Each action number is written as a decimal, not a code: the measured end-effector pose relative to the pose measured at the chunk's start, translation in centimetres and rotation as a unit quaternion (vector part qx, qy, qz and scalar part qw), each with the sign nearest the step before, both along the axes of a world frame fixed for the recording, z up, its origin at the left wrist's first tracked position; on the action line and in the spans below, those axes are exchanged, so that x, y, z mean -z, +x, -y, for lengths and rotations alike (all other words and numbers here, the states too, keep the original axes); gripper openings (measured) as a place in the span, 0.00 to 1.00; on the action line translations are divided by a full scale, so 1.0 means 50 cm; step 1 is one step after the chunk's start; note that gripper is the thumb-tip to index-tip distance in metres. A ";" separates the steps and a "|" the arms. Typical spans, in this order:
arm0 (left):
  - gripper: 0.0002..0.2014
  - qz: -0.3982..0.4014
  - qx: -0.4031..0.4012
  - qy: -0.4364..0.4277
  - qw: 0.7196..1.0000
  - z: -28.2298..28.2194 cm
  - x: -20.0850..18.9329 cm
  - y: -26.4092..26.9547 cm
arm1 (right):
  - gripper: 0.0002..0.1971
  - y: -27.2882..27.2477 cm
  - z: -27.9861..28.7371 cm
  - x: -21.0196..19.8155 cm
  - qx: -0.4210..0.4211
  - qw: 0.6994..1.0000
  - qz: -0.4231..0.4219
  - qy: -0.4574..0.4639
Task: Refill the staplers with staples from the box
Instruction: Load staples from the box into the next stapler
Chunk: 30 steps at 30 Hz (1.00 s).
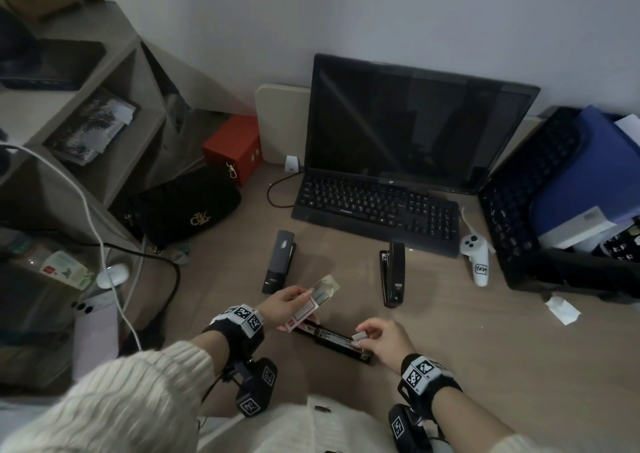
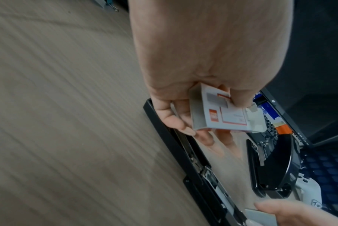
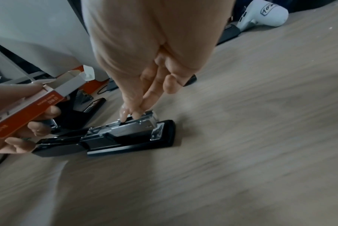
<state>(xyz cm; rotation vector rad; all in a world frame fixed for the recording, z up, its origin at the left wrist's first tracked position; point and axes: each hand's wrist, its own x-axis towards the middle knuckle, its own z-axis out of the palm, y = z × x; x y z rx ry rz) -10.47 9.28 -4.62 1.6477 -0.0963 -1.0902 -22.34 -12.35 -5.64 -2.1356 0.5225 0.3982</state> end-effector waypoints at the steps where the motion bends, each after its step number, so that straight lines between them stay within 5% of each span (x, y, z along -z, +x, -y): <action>1: 0.17 0.001 0.002 0.001 1.000 -0.001 0.003 -0.002 | 0.09 -0.002 0.001 0.000 -0.004 1.000 -0.001 -0.008; 10: 0.13 0.006 0.010 0.049 0.999 -0.002 0.013 -0.017 | 0.06 -0.013 -0.008 -0.024 -0.010 0.994 0.005 -0.106; 21: 0.12 0.026 0.047 0.071 0.996 0.000 0.018 -0.024 | 0.08 -0.042 -0.009 -0.004 -0.119 0.969 -0.037 -0.212; 30: 0.13 0.033 0.051 0.072 0.996 0.003 0.031 -0.017 | 0.10 -0.053 -0.007 0.005 -0.147 0.962 0.003 -0.230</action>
